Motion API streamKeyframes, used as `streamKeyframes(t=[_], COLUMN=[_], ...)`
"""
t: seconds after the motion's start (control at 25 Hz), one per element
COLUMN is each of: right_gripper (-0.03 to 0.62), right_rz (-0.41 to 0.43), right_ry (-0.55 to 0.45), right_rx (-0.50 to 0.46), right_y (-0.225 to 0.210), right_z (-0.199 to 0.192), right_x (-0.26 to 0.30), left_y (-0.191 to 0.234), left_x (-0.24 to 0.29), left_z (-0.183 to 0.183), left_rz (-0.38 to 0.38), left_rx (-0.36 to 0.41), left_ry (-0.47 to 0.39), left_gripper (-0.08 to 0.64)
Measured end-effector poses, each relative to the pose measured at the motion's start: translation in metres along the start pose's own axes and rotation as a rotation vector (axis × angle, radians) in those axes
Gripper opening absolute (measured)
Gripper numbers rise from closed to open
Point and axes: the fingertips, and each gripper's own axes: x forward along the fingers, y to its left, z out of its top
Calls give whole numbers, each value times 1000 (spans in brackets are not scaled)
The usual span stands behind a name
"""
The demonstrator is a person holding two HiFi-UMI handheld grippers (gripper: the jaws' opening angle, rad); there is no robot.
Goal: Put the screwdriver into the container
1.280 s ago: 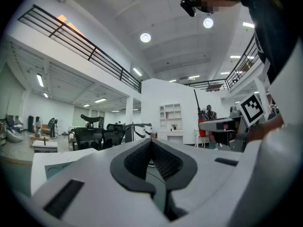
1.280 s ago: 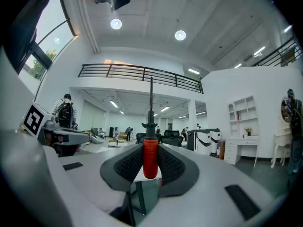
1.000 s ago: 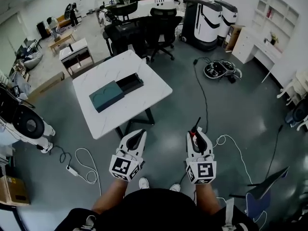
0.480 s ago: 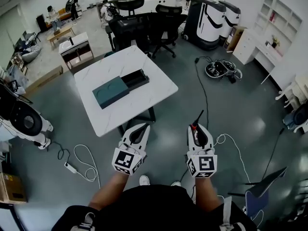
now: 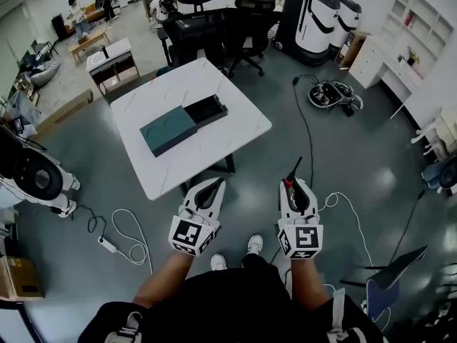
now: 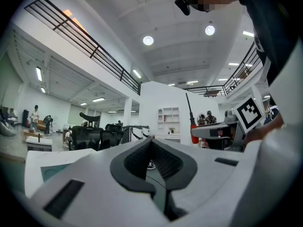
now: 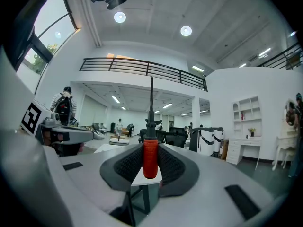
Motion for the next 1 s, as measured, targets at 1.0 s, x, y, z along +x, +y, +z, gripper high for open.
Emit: streamKeyframes(t=[1.0], right_gripper=[104], right_rz=[219], right_ry=[-47], right_rx=[-22], right_y=[-103], right_z=[-22], right_x=[101], left_y=[8], left_x=[128], left_z=[-32], left_rz=[212], left_rx=[-38], left_ry=[43], left_gripper=[6])
